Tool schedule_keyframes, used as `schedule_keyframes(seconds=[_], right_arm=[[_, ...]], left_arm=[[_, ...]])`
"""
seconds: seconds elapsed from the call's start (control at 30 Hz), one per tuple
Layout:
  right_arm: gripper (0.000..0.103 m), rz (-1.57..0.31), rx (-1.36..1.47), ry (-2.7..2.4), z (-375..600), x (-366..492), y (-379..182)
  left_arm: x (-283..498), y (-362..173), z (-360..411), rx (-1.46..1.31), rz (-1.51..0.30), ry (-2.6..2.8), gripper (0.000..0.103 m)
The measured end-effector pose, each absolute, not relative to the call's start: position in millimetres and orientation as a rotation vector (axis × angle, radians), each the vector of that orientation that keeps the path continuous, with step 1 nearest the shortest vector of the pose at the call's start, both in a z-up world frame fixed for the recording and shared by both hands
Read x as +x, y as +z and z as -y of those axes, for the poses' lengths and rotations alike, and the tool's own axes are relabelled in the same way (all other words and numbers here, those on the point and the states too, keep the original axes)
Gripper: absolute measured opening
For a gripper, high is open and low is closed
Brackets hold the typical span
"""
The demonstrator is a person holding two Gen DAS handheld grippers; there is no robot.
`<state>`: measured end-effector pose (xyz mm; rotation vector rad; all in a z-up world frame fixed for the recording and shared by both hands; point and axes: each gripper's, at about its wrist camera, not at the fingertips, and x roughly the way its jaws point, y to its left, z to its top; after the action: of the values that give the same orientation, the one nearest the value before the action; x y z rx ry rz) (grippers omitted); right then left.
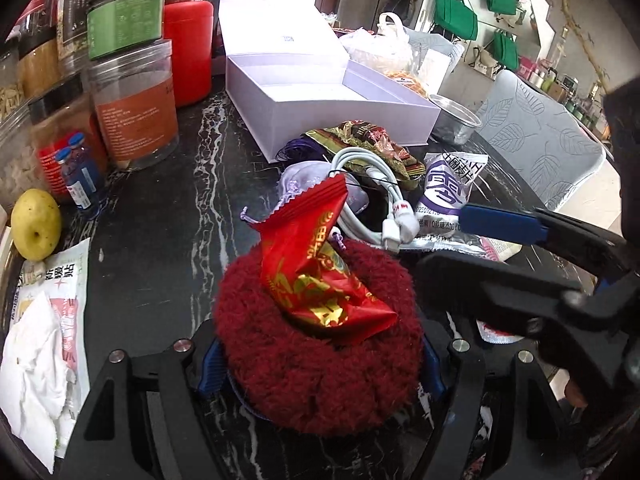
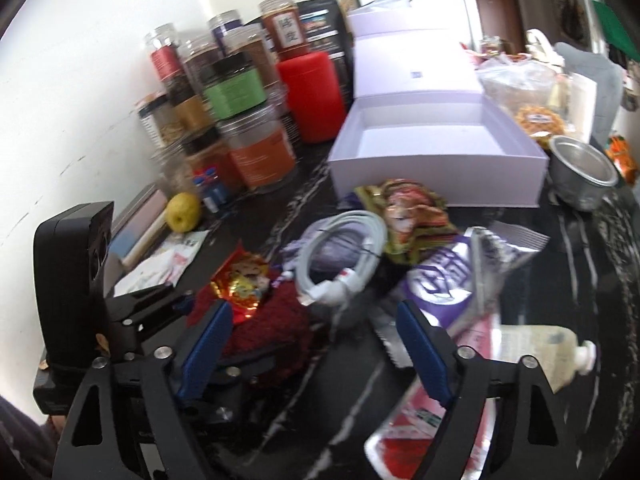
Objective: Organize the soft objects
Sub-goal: 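Grasp the red fuzzy ring with the left tool while the right tool grasps the red snack packet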
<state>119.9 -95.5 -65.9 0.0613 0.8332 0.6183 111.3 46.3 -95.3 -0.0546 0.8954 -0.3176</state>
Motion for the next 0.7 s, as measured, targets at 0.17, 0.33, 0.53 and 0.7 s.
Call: schedule_keyframes(seconds=[0.17,0.33,0.53,0.7], right_arm=[[0.071,-0.847,0.069,0.729,78,124,-66],[0.052,-0.868,0.057,0.861,58,129,-72],[0.043,-0.866,0.045,0.95,42,136,-80],[0.034,-0.875,0.048,0.944,35,141,-88]], left_arm=[[110,-96,-52,-0.051,-0.9,-0.334,0.075],[108,-95,-54,-0.042,-0.894,-0.339,0.075],[104,-96,-56,-0.024,-0.881,-0.345,0.075],[105,-97,-57,-0.03,-0.884,-0.345,0.075]])
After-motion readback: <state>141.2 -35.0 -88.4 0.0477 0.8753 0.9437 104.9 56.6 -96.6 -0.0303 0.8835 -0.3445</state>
